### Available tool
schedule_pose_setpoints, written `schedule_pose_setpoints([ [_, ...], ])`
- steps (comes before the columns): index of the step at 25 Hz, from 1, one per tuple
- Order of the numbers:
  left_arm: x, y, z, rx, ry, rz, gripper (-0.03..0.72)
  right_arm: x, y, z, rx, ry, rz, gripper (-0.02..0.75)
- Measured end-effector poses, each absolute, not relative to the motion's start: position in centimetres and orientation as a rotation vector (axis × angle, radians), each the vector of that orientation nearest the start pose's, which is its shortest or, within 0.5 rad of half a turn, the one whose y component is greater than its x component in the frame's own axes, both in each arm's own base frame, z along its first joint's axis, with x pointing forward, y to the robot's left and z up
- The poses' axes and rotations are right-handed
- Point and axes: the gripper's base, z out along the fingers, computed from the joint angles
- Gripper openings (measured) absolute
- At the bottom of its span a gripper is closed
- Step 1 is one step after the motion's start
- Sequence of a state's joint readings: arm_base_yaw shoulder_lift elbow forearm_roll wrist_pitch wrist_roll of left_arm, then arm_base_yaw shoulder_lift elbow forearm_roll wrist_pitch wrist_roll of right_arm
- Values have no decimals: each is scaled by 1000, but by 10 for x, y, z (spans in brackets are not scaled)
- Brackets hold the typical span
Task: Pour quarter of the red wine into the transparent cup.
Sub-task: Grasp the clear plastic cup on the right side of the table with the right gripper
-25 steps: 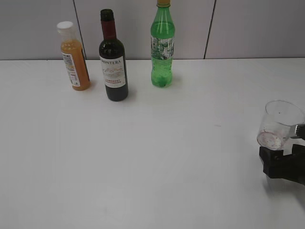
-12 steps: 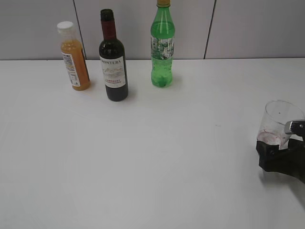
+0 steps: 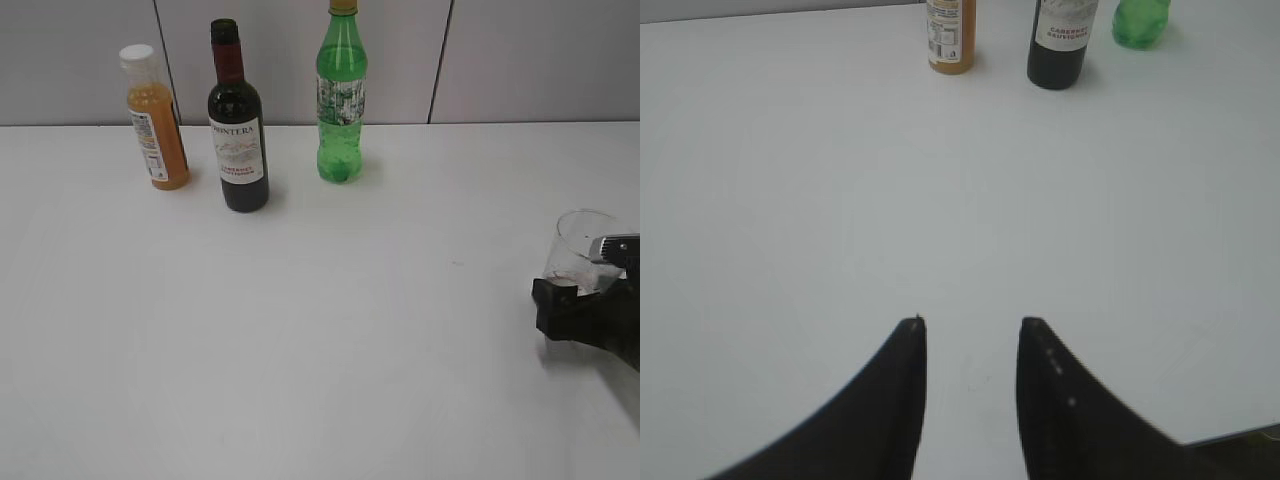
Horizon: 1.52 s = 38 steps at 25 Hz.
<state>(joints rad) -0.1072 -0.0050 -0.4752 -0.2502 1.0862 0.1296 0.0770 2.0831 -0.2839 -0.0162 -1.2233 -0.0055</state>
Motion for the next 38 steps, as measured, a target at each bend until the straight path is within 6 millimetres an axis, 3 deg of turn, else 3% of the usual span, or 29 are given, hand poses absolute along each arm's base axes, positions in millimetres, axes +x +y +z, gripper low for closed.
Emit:
schedule_pose_setpoints([
  [16, -7, -19, 270, 258, 2060, -288, 241, 248, 22, 47, -107, 2031, 74, 643],
  [23, -7, -19, 270, 258, 2060, -288, 241, 248, 22, 47, -108, 2029, 75, 577],
  [38, -7, -19, 270, 258, 2060, -288, 241, 248, 22, 47, -110, 2027, 77, 561],
])
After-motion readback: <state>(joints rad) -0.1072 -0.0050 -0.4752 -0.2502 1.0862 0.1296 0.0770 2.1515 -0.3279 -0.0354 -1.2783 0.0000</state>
